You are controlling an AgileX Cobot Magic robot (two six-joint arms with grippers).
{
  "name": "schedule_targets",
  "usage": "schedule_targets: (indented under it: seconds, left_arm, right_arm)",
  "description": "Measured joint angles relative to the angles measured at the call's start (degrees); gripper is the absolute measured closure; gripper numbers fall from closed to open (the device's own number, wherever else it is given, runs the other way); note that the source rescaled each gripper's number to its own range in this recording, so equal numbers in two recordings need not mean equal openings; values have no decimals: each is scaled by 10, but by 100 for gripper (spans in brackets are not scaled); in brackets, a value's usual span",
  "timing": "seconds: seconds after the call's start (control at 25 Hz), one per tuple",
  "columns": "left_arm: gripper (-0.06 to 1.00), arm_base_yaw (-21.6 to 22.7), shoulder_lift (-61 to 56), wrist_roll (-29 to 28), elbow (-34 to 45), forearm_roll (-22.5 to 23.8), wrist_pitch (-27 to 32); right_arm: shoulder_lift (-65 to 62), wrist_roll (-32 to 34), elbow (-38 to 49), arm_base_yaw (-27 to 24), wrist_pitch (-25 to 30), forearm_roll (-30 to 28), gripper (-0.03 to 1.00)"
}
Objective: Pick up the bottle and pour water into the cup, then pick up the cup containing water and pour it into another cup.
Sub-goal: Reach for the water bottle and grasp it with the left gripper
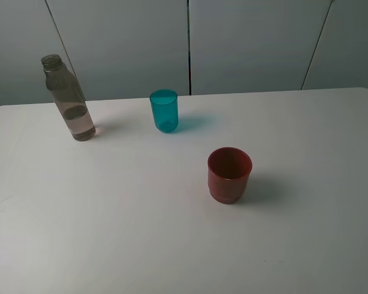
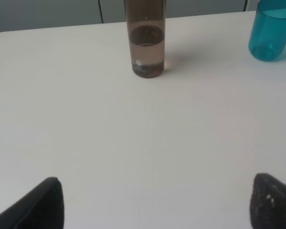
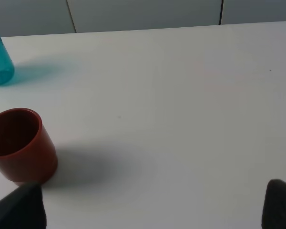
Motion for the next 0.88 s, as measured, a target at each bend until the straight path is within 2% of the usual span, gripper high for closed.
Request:
schedule_targets:
  seconds: [0.64,0.88]
  left_arm:
    - [-4,0,0,0,0,0,0]
    - [-4,0,0,-45,-25,18,-2]
  right_arm:
    - [0,0,0,0,0,0,-3]
    - [0,0,0,0,0,0,-3]
